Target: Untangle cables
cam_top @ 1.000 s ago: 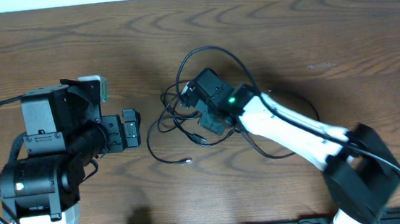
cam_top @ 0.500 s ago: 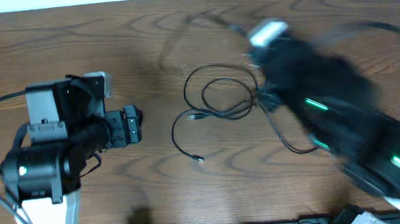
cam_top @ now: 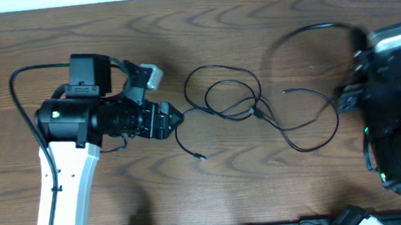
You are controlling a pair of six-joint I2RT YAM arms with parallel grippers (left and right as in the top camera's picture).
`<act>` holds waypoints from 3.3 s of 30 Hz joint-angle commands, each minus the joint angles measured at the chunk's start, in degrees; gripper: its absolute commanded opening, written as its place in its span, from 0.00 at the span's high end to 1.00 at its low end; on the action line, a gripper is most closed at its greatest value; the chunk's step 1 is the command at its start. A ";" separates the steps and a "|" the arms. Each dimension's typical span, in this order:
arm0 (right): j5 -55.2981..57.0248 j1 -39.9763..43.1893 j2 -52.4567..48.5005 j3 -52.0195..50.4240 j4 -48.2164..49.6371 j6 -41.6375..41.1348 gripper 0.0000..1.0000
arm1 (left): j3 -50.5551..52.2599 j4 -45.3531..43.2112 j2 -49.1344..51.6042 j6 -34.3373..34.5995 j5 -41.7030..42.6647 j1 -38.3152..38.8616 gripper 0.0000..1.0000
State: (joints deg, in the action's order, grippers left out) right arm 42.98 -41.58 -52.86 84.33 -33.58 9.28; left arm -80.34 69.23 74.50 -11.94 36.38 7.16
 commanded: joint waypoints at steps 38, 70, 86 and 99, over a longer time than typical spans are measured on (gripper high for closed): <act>-62.69 90.68 -35.63 3.87 18.95 -40.46 0.99 | -0.33 5.75 -0.24 -3.04 1.57 2.27 0.23; -73.37 80.83 -55.12 3.82 -15.41 -15.15 0.01 | -0.33 5.29 -0.24 -2.62 1.53 2.29 0.23; -63.04 36.35 -55.15 3.82 -32.61 17.22 0.01 | -0.33 2.12 -0.24 0.22 -12.31 2.29 0.00; -56.61 21.88 -55.15 0.87 -34.53 16.48 0.01 | -0.35 4.07 -0.24 0.20 -12.44 2.29 0.01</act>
State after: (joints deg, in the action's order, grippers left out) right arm -15.00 -18.85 -109.56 86.56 -67.94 25.17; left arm -80.34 73.03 74.48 -12.01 24.82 9.23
